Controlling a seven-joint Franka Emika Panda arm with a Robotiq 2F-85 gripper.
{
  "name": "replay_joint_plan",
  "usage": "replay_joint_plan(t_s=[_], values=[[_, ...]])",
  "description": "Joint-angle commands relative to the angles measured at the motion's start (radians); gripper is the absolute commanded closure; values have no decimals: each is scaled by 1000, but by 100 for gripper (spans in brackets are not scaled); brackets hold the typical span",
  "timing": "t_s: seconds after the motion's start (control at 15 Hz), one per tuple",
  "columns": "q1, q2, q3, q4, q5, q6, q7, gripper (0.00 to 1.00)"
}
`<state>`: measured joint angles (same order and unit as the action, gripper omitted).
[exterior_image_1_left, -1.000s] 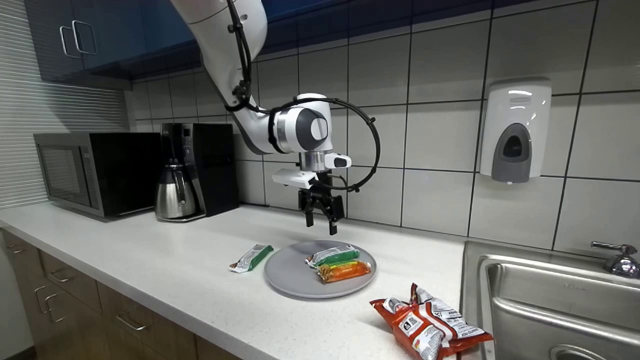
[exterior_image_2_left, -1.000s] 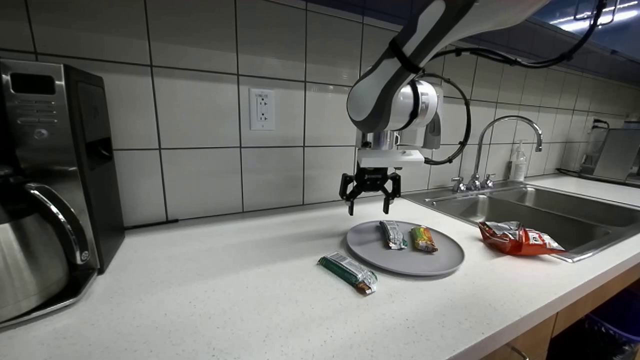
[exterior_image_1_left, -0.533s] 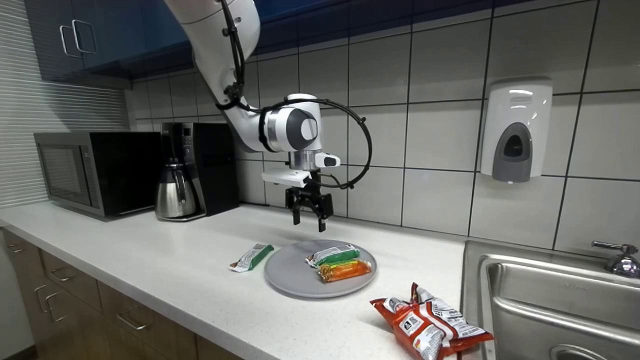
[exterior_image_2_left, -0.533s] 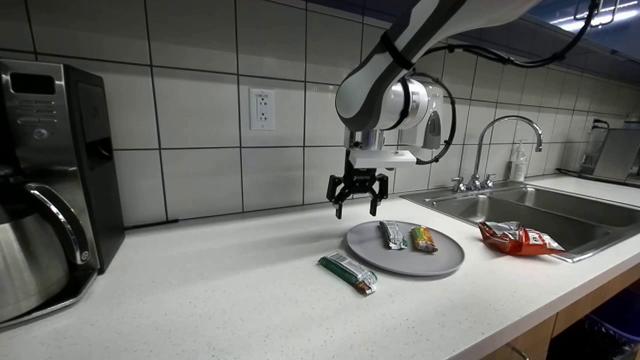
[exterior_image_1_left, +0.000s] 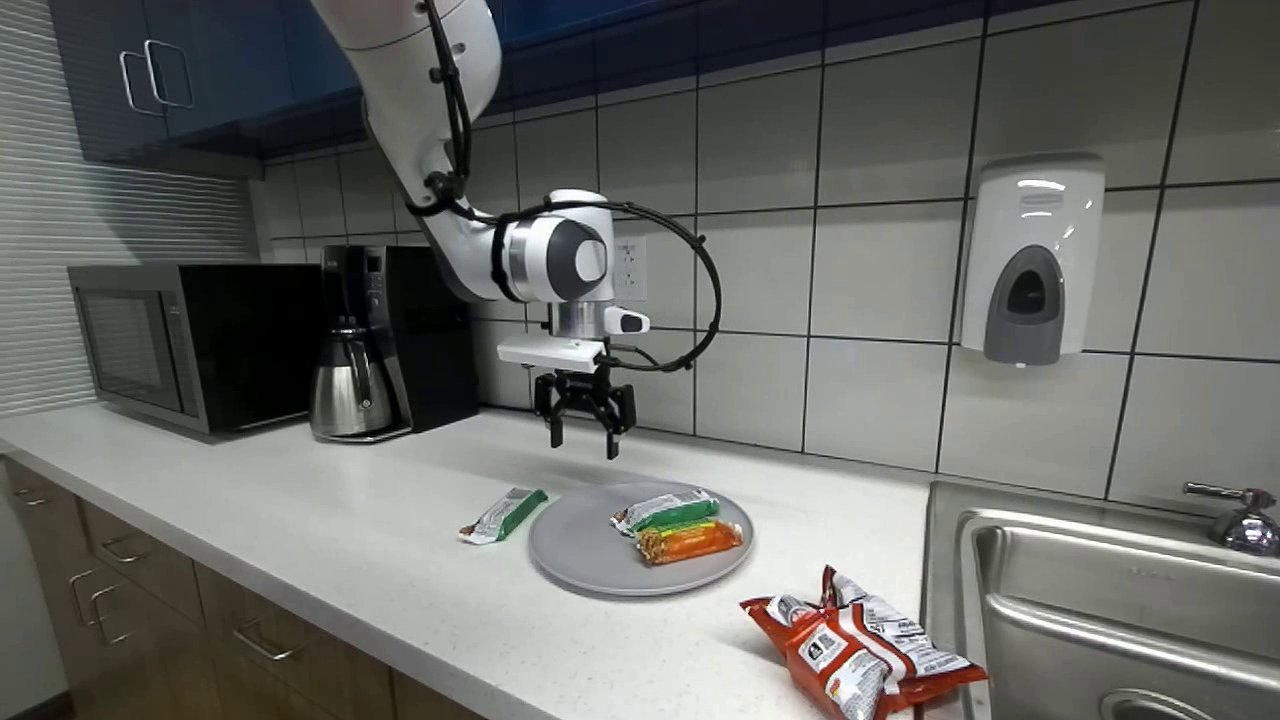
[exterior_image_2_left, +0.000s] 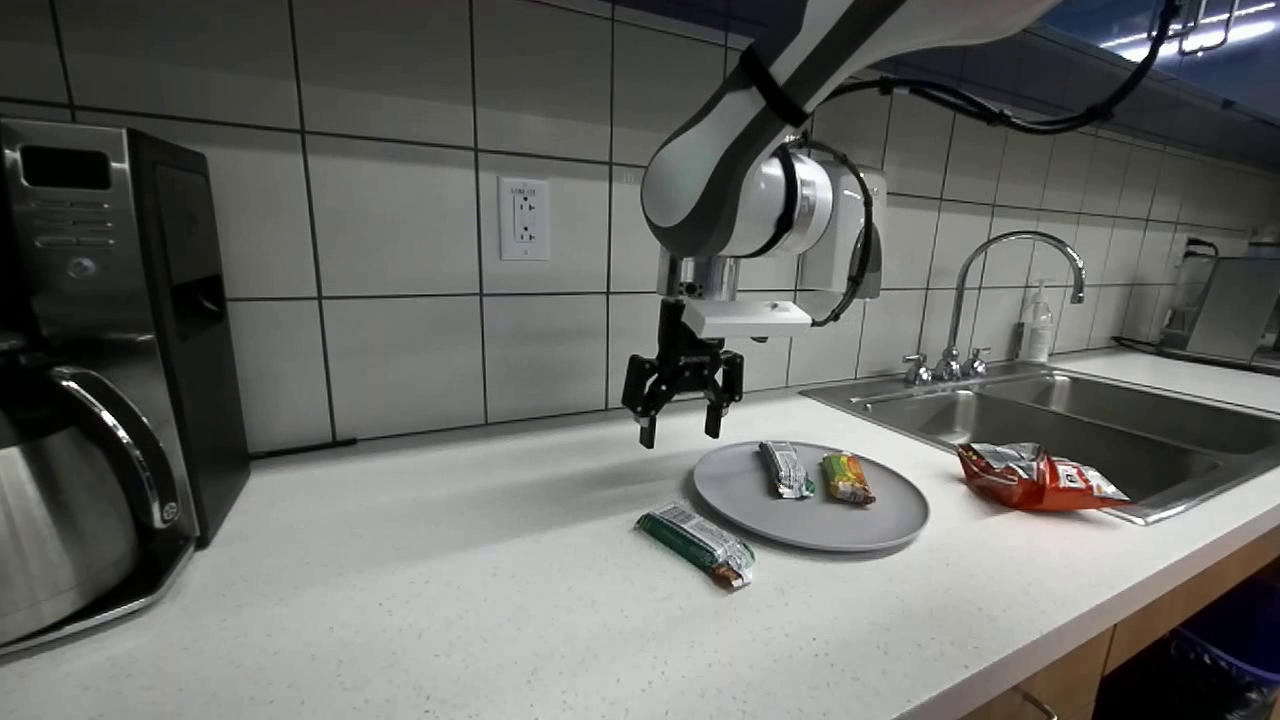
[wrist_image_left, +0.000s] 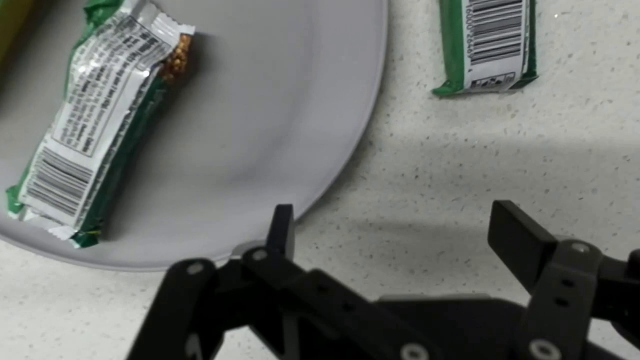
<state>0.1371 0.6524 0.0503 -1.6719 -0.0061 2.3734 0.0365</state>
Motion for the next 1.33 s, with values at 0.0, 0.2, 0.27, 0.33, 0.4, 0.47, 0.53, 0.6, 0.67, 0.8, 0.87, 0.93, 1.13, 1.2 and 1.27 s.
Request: replay_joint_plan(t_s=[0.0, 0.2, 0.27, 0.33, 0.4, 0.47, 0.53, 0.6, 0.67, 0.8, 0.87, 0.93, 1.13, 1.2, 1.27], values=[[-6, 1, 36, 19, -14, -55, -83, 0], [6, 2, 41, 18, -33, -84, -122, 0], [7, 2, 43, 17, -38, -90, -134, 0], [11, 3, 42, 15, -46, -96, -143, 0], [15, 4, 42, 13, -55, -104, -150, 0], [19, 4, 42, 12, -64, -111, -156, 0], [23, 5, 42, 11, -72, -116, -160, 0], [29, 5, 42, 10, -79, -117, -161, 0], [35, 5, 40, 8, -87, -118, -159, 0], [48, 4, 39, 2, -100, -113, -143, 0], [56, 2, 38, -2, -103, -107, -130, 0], [64, 2, 36, -5, -104, -106, -119, 0], [82, 1, 30, -16, -98, -82, -72, 0], [87, 1, 27, -20, -96, -74, -54, 0], [92, 3, 24, -24, -94, -64, -31, 0]])
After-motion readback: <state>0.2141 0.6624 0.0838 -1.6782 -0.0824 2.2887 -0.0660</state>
